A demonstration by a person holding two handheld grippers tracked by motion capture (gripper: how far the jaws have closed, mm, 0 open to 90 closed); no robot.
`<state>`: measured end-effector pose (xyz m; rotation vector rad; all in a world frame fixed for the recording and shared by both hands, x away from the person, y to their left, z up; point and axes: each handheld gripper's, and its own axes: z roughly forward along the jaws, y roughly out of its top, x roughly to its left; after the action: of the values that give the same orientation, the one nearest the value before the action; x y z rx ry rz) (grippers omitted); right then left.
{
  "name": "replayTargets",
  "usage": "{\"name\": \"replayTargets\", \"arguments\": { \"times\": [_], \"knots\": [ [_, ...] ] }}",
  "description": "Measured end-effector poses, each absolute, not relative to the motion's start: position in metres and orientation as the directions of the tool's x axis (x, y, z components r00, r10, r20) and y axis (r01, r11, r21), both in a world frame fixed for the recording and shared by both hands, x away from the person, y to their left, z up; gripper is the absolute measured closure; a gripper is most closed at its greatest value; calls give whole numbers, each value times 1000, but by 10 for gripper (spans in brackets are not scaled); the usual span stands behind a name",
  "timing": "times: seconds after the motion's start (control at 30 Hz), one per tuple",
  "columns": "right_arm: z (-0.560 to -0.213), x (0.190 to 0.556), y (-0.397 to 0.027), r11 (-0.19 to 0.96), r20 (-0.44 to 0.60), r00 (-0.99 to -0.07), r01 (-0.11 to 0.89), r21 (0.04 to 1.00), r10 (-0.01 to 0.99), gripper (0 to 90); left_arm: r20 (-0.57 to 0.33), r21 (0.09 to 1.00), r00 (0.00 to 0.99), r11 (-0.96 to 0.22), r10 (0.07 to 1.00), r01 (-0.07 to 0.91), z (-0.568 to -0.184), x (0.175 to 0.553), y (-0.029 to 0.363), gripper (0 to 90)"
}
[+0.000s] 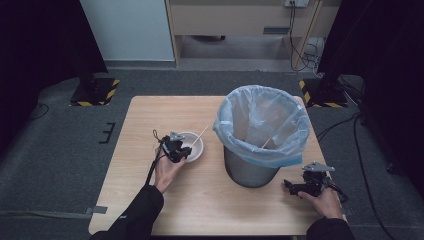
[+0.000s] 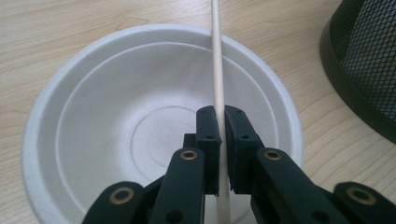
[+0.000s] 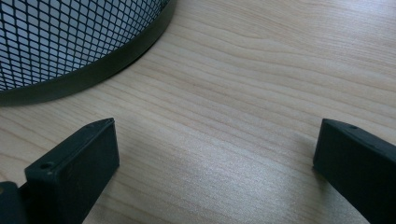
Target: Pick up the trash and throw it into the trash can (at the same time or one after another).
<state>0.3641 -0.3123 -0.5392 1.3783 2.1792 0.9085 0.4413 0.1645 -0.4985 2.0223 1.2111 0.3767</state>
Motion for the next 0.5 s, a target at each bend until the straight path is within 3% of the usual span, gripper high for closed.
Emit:
{"name": "replayTargets", "arguments": {
  "times": [0.3,0.5],
  "knots": [
    [-539,364,-312,300,5,-430,639,708,903,4,-158,746,500,-229,851,626,-487,440,174,852],
    [-539,364,-312,300,5,-430,639,708,903,4,-177,805,507,-172,844,568,-461,434,185,852]
  ]
}}
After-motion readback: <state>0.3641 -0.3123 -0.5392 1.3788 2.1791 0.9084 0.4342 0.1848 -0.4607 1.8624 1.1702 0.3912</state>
